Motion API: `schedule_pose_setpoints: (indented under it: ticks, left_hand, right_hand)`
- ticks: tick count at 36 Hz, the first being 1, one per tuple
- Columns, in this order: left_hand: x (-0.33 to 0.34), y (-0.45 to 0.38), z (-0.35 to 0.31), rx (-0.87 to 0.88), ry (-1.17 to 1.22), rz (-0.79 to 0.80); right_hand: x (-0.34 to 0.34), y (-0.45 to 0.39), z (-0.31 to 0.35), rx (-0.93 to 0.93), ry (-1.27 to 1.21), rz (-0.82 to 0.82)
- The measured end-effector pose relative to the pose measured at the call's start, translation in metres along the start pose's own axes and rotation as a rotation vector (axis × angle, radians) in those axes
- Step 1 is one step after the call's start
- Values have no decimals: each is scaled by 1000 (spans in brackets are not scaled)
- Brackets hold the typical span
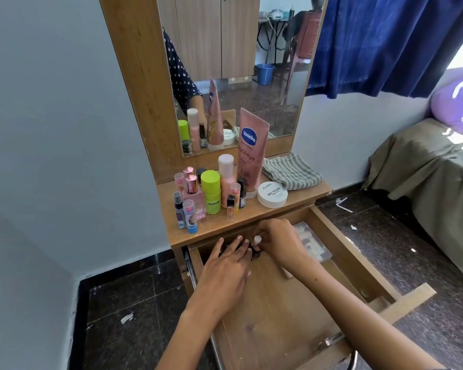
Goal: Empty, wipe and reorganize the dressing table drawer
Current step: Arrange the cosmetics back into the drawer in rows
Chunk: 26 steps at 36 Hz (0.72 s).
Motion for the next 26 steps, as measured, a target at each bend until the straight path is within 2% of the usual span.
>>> schedule_pose_setpoints:
  ticks: [7, 9, 12, 15, 19, 26]
  left_hand:
    - [1, -3, -2, 20, -9, -26]
    - [2, -4, -1, 17, -6, -25]
    - [3, -6, -1, 25, -21, -19]
    - [-4, -6, -3, 58, -37, -163]
    - [-19, -2, -8, 67, -27, -391]
    - [-11, -6, 7, -56, -97, -345]
  right_hand:
    - [-11, 3, 1, -30, 25, -8]
    - [-28, 9, 2, -19, 61, -97]
    - [-63, 21, 13, -64, -46, -312]
    - [-83, 27, 30, -143, -148, -427]
    - [-84, 18, 44, -195, -57, -444]
    - [-76, 5, 52, -192, 69, -420]
Point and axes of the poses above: each hand's wrist, its own y-axis away from the middle knuckle, its own x-axis out of the palm, z = x × y, the point moved 6 cm from there along -y, towards the middle knuckle, and after that the axes turned 10 degrees about y, right-handed, at the moved point
